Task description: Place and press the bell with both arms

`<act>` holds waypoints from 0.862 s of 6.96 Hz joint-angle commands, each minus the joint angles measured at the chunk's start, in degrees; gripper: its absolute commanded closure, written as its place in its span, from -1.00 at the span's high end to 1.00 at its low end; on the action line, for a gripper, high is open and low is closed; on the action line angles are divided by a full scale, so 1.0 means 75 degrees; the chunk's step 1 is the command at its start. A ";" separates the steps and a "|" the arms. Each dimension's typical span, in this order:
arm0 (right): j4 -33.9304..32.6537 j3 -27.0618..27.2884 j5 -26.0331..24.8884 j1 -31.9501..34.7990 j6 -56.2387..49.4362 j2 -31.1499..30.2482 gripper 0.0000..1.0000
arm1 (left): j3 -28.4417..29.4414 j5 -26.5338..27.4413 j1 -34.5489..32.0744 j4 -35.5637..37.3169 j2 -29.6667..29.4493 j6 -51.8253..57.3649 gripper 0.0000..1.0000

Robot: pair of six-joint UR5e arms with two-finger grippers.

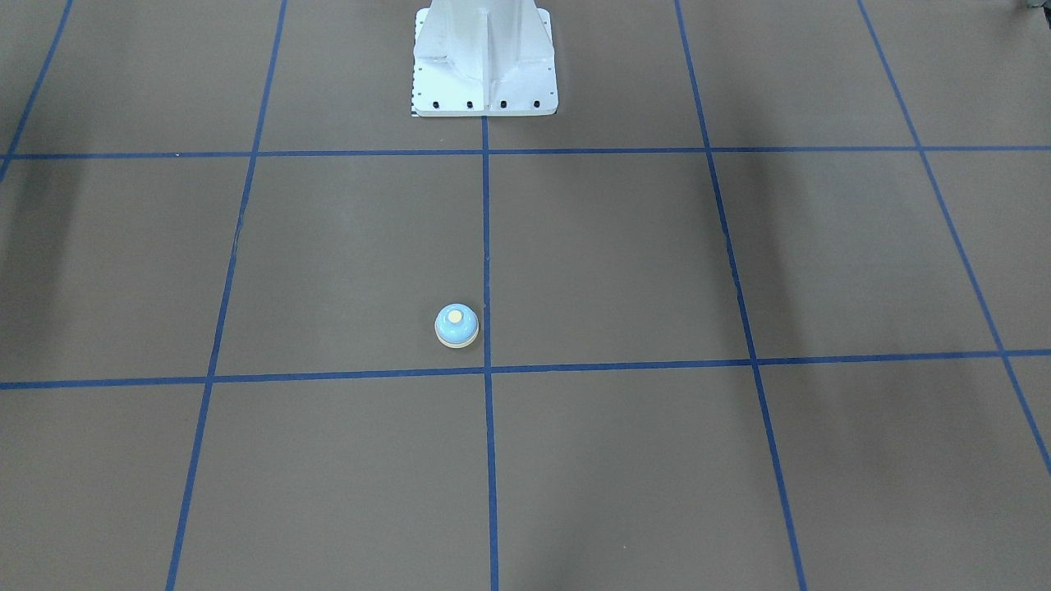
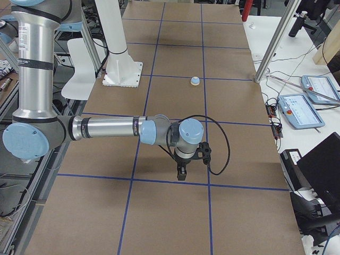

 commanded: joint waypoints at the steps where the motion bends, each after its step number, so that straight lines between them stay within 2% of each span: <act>1: 0.0004 0.0042 -0.0014 0.0002 0.0013 0.0058 1.00 | -0.0016 0.0000 -0.0001 -0.0006 0.0006 0.0001 1.00; 6: 0.0004 0.0019 -0.0073 0.0014 0.0072 0.0093 1.00 | -0.0028 0.0000 -0.0059 -0.0006 -0.0018 0.0001 1.00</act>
